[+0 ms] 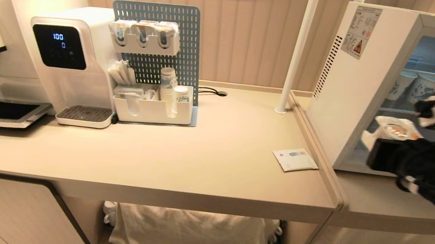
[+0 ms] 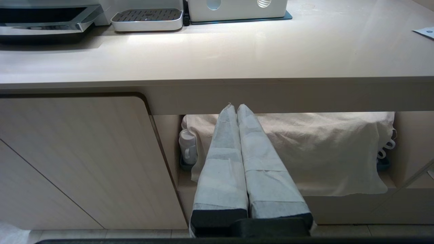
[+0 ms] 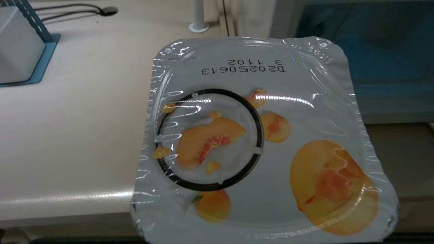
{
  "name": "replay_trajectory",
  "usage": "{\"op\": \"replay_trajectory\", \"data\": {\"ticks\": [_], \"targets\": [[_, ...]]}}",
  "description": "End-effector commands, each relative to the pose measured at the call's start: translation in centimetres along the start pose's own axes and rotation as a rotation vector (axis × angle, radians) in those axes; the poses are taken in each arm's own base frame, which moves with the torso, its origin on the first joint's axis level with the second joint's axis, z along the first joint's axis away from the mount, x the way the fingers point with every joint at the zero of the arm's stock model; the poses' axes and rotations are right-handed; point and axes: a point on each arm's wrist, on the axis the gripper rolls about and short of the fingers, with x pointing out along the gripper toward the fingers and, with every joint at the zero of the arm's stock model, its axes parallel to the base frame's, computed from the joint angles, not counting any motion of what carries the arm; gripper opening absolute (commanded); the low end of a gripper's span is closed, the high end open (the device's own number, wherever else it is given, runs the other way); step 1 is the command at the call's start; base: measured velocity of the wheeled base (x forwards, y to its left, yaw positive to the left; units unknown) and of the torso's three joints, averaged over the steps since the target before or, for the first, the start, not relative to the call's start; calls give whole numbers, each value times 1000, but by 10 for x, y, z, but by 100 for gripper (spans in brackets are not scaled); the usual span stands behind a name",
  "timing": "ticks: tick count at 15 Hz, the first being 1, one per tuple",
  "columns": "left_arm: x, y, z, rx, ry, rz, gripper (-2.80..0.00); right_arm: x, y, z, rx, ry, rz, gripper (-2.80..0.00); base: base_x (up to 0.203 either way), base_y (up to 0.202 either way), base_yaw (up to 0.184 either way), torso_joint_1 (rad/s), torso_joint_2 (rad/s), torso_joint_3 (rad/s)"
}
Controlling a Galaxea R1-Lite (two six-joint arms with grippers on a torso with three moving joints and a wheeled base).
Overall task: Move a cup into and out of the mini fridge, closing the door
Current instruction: Put the yoghurt in the freezer
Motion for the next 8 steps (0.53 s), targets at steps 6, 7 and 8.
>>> {"op": "replay_trajectory", "data": {"ticks": [6, 7, 8], "targets": [[0, 0, 0, -2, 1, 0, -280, -258, -100, 31, 129, -237, -421, -280, 0, 0, 0, 0, 0, 0], [0, 0, 0, -2, 1, 0, -280, -276, -103, 25, 129, -248, -529, -280, 0, 0, 0, 0, 0, 0], [0, 0, 0, -2, 1, 0, -280, -293, -101, 17, 126, -267, -617, -280, 0, 0, 0, 0, 0, 0]]}}
